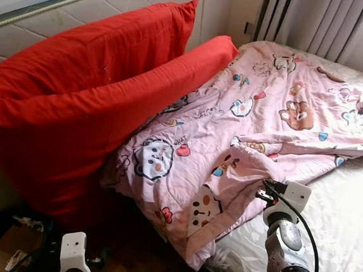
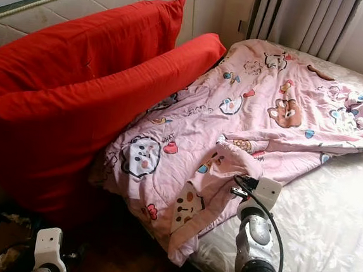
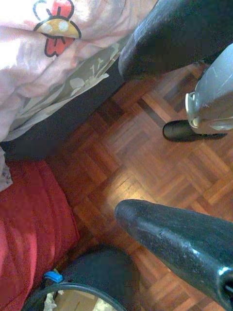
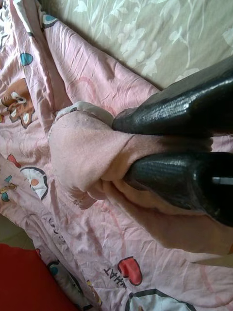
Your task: Clean up the room
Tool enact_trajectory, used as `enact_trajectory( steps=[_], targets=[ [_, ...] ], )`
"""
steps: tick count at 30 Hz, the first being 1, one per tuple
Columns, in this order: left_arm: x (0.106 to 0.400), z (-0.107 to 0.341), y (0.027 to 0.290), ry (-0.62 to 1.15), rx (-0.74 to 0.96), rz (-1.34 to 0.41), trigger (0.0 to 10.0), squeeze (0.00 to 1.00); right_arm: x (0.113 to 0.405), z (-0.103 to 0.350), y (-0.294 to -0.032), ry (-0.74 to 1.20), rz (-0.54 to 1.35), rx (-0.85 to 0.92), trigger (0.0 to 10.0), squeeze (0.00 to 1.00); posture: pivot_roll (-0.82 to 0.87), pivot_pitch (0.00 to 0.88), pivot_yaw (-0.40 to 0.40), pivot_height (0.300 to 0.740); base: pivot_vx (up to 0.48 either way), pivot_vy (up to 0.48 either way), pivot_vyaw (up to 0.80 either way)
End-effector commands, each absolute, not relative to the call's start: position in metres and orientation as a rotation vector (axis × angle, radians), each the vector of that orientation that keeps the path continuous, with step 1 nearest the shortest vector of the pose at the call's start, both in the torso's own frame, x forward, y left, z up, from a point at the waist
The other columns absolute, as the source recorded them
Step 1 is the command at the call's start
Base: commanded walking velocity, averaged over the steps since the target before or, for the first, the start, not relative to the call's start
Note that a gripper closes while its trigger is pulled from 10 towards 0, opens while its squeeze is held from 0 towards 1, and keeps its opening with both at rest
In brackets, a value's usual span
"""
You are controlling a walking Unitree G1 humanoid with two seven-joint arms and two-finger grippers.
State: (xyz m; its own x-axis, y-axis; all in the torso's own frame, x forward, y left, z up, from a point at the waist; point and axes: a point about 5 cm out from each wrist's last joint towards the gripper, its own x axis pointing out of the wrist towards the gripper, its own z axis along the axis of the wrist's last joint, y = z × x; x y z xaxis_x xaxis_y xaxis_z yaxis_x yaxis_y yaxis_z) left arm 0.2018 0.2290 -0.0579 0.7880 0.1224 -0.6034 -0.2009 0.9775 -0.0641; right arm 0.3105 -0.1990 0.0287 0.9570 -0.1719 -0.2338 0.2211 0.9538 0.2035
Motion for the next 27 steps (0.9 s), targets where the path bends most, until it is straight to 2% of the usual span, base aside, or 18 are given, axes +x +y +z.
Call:
enact_trajectory(
  steps=[1, 10, 27],
  targets=[
    [0.1931, -0.0626, 0.2326, 0.680, -0.109, 0.177, 10.0, 0.00, 0.3081, 0.0264, -0.1977, 0.219, -0.201, 0.227, 10.0, 0.00, 0.01, 0.085, 0.038, 0.740, -0.240, 0.000, 0.00],
    [0.1900, -0.0646, 0.2328, 0.695, -0.114, 0.180, 10.0, 0.00, 0.3079, 0.0261, -0.1975, 0.219, -0.197, 0.225, 10.0, 0.00, 0.01, 0.086, 0.035, 0.740, -0.080, 0.000, 0.00],
    [0.1892, -0.0652, 0.2332, 0.702, -0.115, 0.181, 10.0, 0.00, 0.3075, 0.0261, -0.1969, 0.216, -0.201, 0.227, 10.0, 0.00, 0.01, 0.089, 0.038, 0.740, -0.268, 0.000, 0.00]
  ],
)
